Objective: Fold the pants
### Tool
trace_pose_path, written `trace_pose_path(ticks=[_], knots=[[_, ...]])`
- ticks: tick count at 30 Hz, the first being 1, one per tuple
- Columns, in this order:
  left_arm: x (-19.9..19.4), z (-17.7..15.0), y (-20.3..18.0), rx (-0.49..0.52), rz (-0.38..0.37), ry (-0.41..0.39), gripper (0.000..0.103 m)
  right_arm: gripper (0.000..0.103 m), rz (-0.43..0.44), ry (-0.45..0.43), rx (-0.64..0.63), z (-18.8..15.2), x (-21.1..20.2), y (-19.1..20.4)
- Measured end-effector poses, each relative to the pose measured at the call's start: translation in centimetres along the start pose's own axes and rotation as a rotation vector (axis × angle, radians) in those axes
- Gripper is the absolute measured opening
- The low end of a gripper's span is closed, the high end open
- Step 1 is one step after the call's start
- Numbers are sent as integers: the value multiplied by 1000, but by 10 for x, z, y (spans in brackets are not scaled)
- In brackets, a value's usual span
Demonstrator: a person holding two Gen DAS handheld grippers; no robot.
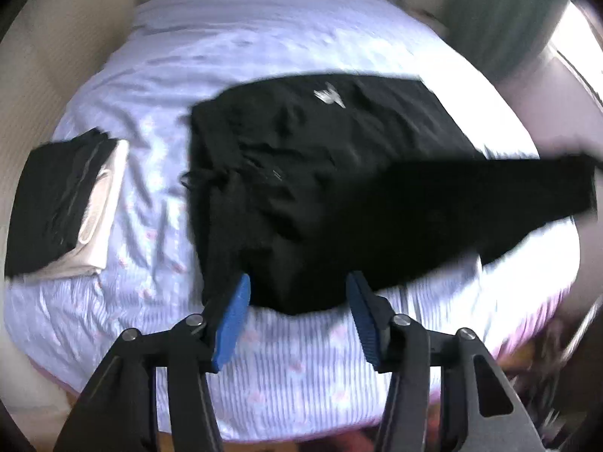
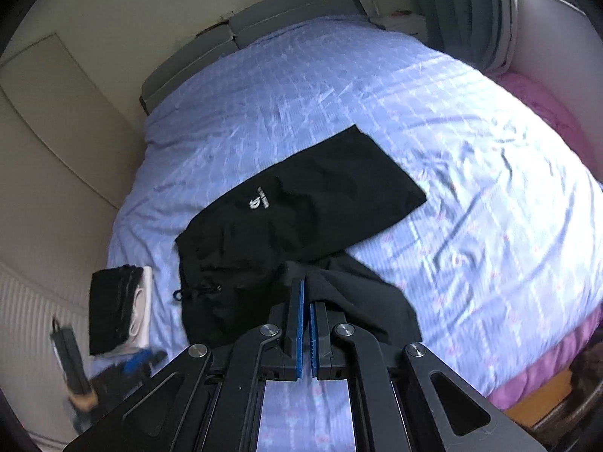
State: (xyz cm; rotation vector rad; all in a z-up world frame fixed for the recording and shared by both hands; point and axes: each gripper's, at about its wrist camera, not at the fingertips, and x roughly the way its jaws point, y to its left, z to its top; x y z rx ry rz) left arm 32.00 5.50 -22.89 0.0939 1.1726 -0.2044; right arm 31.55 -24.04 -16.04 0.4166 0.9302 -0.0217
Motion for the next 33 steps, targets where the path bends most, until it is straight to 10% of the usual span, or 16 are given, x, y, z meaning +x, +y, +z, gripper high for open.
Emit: trace_pose_path(ticks=[4, 13, 22, 33], knots=[[10, -20, -37, 169, 21, -9, 79, 3, -36, -23, -18, 11, 6, -5], [93, -19, -86, 457, 145, -43, 81, 3, -94, -38, -35, 28, 27, -17], [109, 3, -75, 405, 122, 5, 13, 3, -97, -2, -5, 25, 31, -30], [24, 19, -38, 368, 198, -67, 8, 3, -37, 114, 28, 7, 3, -32]])
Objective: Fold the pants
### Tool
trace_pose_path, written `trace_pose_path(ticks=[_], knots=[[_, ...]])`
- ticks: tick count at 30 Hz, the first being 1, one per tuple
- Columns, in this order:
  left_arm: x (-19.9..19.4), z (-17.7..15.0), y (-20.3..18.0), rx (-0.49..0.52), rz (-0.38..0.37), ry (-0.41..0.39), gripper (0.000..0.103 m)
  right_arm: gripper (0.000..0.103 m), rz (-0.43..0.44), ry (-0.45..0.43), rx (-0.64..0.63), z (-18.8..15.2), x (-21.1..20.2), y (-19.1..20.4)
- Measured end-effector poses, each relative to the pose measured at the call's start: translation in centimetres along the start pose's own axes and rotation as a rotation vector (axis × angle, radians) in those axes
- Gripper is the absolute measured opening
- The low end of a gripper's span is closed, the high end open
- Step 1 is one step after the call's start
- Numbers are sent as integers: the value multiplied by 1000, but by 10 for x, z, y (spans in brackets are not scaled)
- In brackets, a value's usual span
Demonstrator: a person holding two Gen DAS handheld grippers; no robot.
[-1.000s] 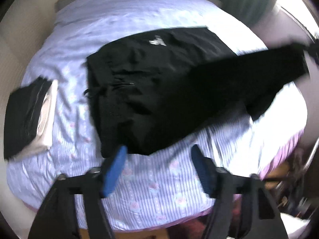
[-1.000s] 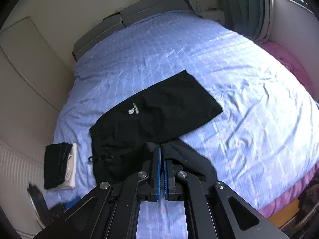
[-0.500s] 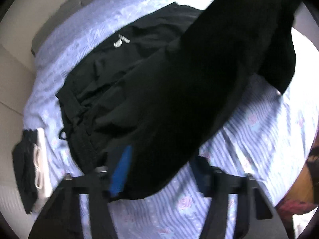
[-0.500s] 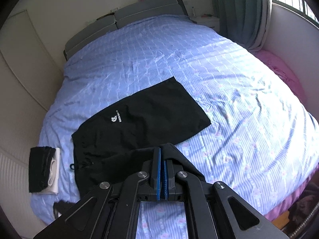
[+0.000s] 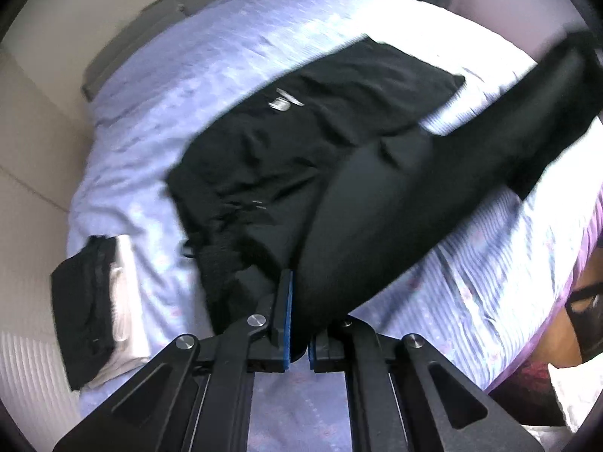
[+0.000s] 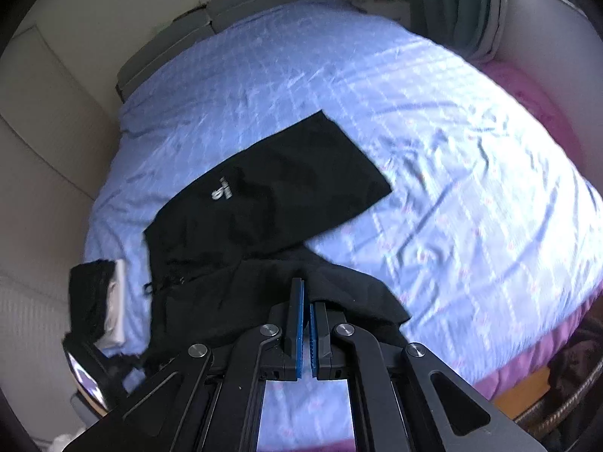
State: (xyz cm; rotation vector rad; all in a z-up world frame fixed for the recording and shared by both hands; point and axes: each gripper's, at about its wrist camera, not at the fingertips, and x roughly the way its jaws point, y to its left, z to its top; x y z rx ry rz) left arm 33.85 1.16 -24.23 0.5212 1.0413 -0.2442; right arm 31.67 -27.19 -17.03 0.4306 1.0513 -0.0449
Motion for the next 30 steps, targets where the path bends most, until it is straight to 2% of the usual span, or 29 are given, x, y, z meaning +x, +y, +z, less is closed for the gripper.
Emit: trace_pose_path(ticks=[5, 13, 17, 21, 24, 30], knots=[[-19, 30, 34, -55, 38, -42, 8, 3, 55, -9, 12, 8, -11, 15], [0, 110, 59, 64, 57, -115, 8, 3, 68, -149, 43, 86, 9, 29], [44, 157, 75, 77, 30, -98, 8, 3, 58, -158, 52, 139, 50, 34], [111, 205, 94, 55, -8, -26, 8, 3, 31, -131, 38, 190, 115, 35], [160, 227, 98, 36, -33, 51, 8, 3, -7, -98, 21, 218, 168, 33], [228, 245, 102, -16, -106, 172, 9, 3, -65, -20, 65, 251, 252, 23]])
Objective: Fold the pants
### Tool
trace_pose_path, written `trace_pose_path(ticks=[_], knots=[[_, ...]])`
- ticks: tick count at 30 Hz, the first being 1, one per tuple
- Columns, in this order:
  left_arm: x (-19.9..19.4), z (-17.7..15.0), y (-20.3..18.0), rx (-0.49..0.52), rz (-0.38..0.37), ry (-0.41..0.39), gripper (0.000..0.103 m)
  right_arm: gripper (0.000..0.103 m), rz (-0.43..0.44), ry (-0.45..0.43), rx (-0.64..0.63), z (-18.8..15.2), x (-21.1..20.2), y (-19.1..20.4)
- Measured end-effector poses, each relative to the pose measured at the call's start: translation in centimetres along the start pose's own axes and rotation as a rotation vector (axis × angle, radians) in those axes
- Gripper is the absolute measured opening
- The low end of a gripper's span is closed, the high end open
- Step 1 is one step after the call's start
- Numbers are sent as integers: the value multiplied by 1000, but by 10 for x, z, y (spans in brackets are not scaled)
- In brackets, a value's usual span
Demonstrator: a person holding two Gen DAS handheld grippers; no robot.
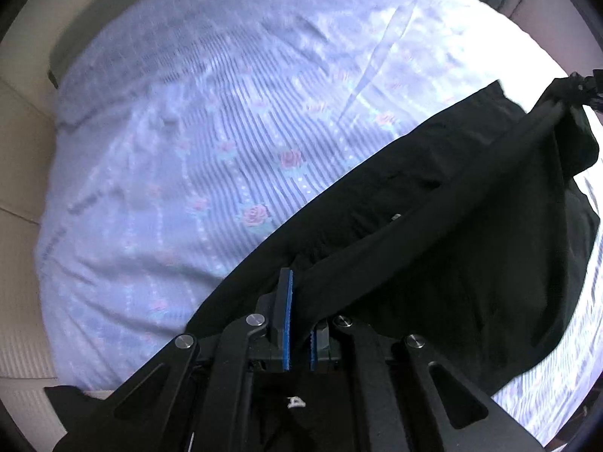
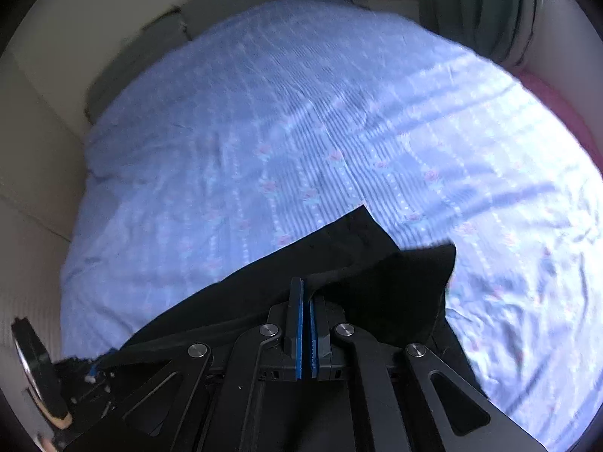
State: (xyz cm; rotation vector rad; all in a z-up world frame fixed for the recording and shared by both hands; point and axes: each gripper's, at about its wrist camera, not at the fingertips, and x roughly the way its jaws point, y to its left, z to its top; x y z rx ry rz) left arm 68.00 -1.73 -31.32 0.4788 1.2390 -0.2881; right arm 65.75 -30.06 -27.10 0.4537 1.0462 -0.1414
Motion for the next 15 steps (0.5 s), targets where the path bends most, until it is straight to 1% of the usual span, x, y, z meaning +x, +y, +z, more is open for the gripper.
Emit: trace_pose_path(ticks=[3, 6, 9, 11, 13, 14, 15], knots=[[22, 7, 4, -10, -15, 29, 9, 3, -29, 19, -19, 12, 30, 5], [34, 10, 6, -5, -21, 47, 10, 3, -66, 39, -65, 18, 58, 14], [47, 13, 11, -12, -46, 68, 13, 3, -87, 51, -87, 25, 80, 19], [58, 15, 16, -31, -61, 82, 20, 3, -99, 65, -89, 28, 92, 19], [64, 17, 24, -69, -66, 81, 30, 3, -124, 69, -95, 31, 105, 21], [66, 17, 28, -94, -70, 82, 33, 3, -135, 74, -96, 34, 112, 22], [68, 17, 33, -129, -73, 85, 41, 3, -140, 77, -97, 35, 115, 23]])
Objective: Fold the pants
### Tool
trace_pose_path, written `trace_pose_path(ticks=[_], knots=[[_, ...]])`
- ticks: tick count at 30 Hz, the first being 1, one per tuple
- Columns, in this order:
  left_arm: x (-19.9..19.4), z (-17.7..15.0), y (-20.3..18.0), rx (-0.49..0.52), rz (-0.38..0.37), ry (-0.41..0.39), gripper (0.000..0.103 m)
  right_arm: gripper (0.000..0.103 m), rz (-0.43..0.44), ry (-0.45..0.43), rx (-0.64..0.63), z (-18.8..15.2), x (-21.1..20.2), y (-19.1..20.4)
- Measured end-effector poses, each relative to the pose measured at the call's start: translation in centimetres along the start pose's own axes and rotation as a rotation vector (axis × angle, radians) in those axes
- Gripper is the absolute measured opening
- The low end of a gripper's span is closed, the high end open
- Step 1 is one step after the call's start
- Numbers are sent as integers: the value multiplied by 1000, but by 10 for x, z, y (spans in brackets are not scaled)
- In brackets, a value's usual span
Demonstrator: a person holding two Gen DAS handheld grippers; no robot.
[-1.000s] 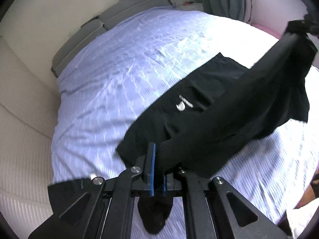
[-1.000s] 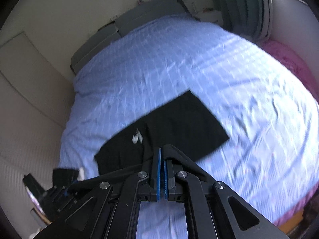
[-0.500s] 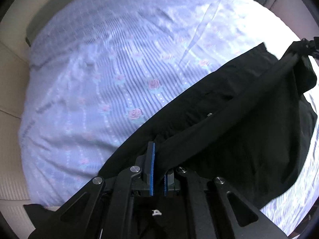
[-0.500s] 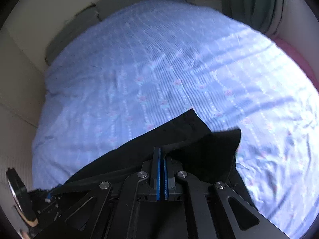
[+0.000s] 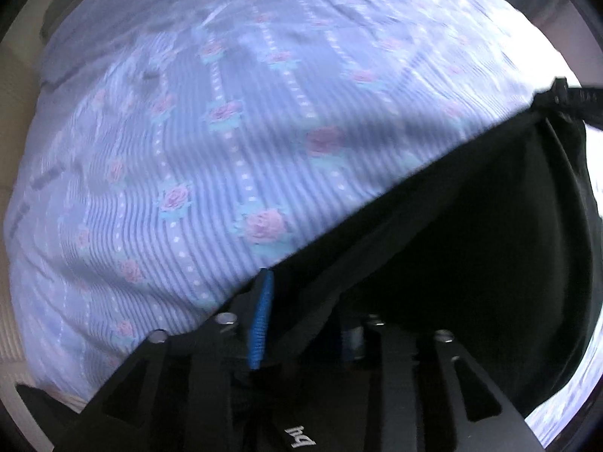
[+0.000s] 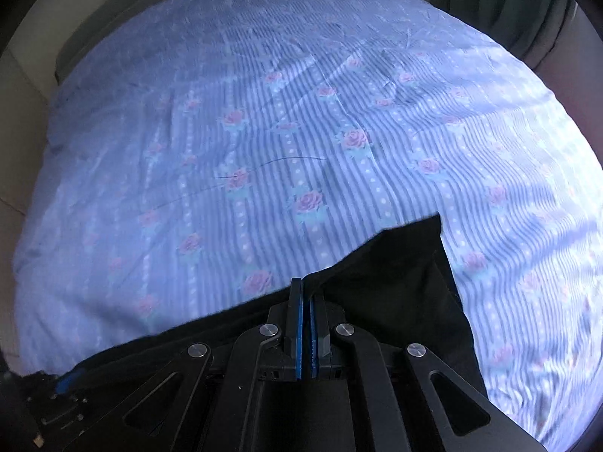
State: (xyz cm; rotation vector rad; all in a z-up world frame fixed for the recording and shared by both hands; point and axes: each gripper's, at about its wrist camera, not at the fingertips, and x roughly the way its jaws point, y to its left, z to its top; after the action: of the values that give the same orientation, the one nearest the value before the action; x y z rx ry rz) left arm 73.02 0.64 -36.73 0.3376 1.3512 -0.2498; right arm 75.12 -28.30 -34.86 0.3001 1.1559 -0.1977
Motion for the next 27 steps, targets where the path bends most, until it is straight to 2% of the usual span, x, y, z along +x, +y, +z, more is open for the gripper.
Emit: trace_pose_path(ticks=[1, 3, 5, 7, 8, 9, 12, 14, 15, 17, 18, 22, 24, 27], knots=[[0, 1, 5, -30, -4, 1, 49, 3, -8, 2, -5, 2, 4, 3], [-3, -1, 17, -92, -11, 0, 55, 3, -24, -6, -21, 6, 9, 10], [-13, -6, 26, -127, -24, -12, 57, 6, -29, -4, -30, 8, 11, 16], [-32, -16, 36, -147, -51, -55, 70, 25, -29, 22, -50, 5, 7, 25], [-44, -25, 42, -156, -60, -85, 72, 42, -22, 14, -61, 2, 0, 29], [-57, -35, 50, -162, -71, -118, 73, 51, -16, -4, -78, -4, -9, 33], [-89, -76, 85, -224, -74, -190, 76, 54, -19, -61, -157, -31, -44, 54], [-101, -103, 102, -276, -79, -215, 76, 57, -32, -105, -230, -56, -68, 73], [-105, -121, 112, -307, -85, -218, 76, 62, -23, -120, -287, -71, -78, 85], [-102, -149, 124, -331, -106, -201, 75, 64, 6, -141, -396, -103, -94, 112], [-97, -164, 131, -341, -139, -185, 73, 64, 33, -142, -438, -119, -100, 124], [-72, -182, 153, -418, -285, -129, 56, 64, 158, -50, -524, -178, -106, 161], [-63, -184, 159, -465, -328, -132, 49, 64, 175, 11, -533, -199, -100, 173], [-48, -175, 158, -494, -349, -139, 48, 64, 179, 61, -539, -220, -92, 181]])
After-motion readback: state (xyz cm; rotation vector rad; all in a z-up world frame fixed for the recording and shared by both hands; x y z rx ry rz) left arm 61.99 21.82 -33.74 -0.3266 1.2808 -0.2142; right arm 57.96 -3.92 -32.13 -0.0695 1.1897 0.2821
